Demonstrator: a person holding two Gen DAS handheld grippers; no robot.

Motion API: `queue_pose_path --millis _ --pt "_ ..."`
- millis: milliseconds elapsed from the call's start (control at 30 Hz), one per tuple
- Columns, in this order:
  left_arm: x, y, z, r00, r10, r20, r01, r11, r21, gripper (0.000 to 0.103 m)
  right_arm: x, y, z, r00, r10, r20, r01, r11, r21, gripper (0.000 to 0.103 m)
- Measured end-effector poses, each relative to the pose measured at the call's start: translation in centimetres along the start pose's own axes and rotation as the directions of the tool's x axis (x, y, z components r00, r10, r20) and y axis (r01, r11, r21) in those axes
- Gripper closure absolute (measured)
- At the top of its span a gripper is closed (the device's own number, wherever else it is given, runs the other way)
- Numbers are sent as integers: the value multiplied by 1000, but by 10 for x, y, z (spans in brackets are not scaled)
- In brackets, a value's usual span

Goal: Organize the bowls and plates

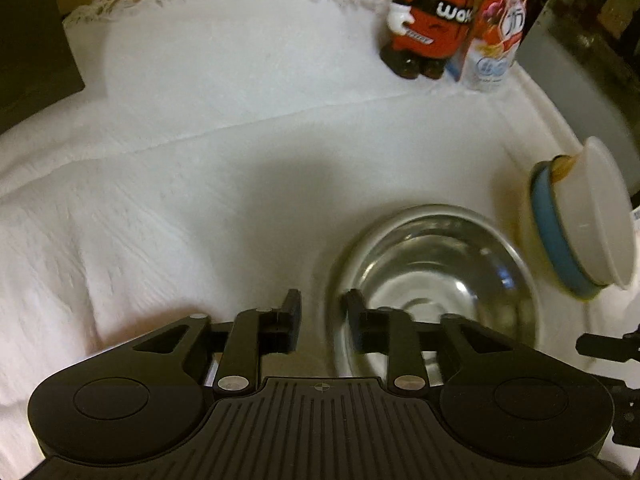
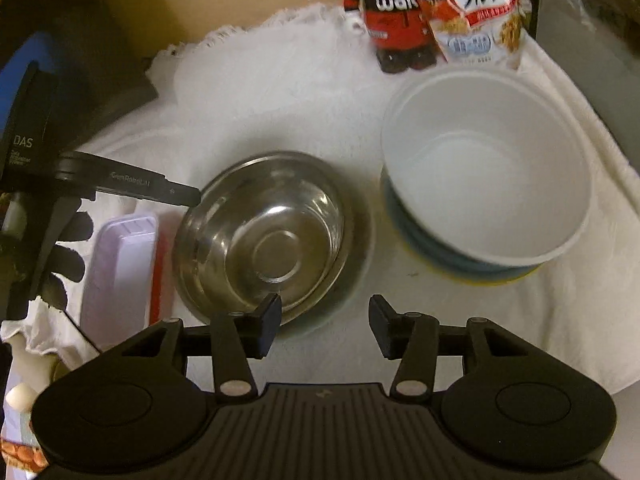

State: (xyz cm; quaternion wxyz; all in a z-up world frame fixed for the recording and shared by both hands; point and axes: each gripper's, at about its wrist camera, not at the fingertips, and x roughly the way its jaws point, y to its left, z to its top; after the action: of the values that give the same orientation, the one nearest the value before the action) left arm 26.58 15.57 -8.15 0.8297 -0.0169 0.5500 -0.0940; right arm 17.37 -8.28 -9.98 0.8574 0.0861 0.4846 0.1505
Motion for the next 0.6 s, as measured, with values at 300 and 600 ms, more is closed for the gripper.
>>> queue_pose_path --millis 300,600 --pt "39 7 0 995 -79 -67 77 997 -30 62 53 -10 11 999 -27 -32 31 988 153 55" --pt "57 10 -3 981 -152 -122 144 987 -73 73 77 -5 17 998 -7 -64 16 989 145 53"
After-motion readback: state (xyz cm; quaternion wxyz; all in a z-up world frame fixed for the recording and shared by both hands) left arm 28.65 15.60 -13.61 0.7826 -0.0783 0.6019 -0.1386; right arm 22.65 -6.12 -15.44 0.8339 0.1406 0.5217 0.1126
